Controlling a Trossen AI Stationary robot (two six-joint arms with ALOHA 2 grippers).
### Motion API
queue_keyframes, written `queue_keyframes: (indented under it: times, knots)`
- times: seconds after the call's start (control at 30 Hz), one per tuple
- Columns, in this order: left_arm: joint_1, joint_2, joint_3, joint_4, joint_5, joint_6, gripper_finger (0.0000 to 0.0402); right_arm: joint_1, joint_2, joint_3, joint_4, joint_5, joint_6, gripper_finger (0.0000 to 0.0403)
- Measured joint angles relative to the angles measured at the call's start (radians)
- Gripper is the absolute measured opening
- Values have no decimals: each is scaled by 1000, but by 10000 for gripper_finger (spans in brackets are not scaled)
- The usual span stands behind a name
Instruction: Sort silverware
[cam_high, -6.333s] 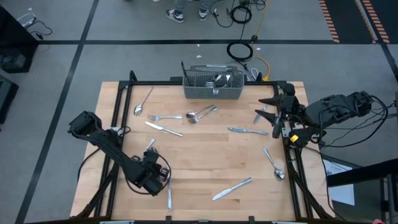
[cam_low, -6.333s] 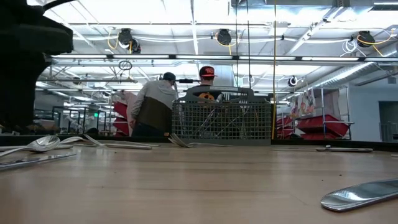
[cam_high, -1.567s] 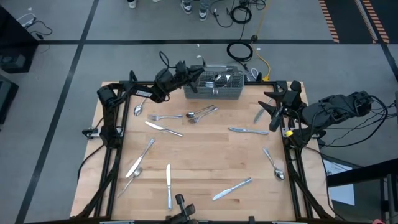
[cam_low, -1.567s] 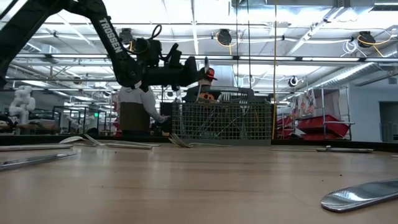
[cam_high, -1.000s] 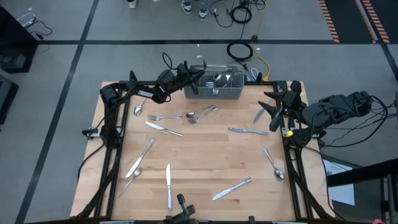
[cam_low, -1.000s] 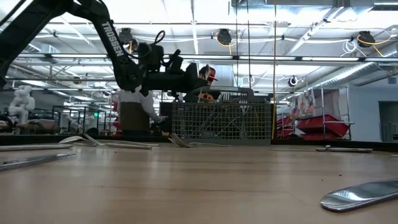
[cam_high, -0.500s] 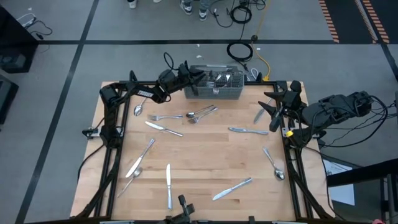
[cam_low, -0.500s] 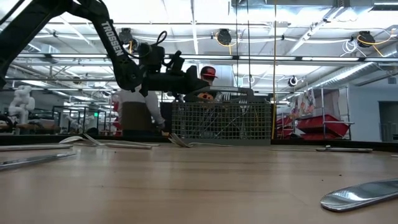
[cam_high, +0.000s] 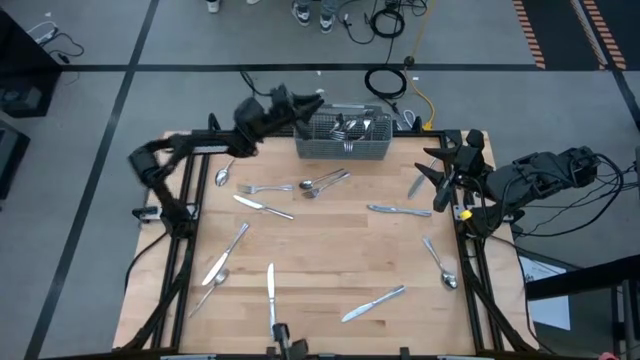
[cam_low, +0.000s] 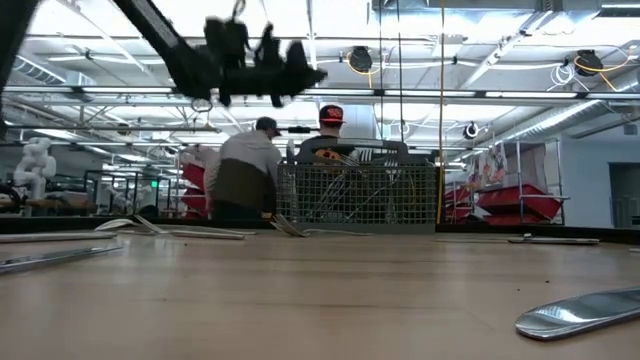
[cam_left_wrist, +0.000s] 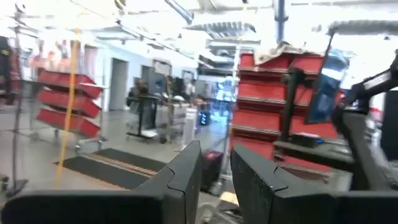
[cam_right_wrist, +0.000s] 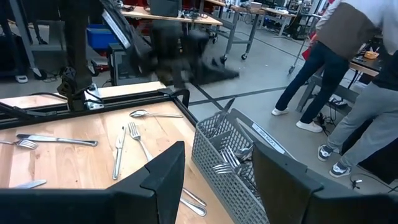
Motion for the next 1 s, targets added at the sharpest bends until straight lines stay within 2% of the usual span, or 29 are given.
queue_keyframes:
  times: [0.23,0.37,0.43,0.53,0.63,0.73,0.87,1.0]
  knots:
    - [-125,-395,84,-819,5,133,93,0,0,0,24,-22,-18,176]
    - [-275,-564,85,-1144,-20,24,93,0,0,0,23,-30,-32,176]
    - [-369,-628,85,-1291,-84,-58,93,0,0,0,23,-31,-44,176]
    - [-527,-684,85,-1466,-269,-179,93,0,0,0,22,-32,-69,176]
    - [-677,-696,85,-1559,-421,-315,93,0,2,0,21,-25,-81,176]
    - [-788,-676,77,-1573,-460,-429,93,-13,15,-24,20,-24,-38,176]
    - [-915,-631,69,-1560,-493,-468,93,-21,69,-121,25,-167,19,176]
    - [-989,-593,69,-1556,-643,-472,93,-25,129,-241,85,-283,6,176]
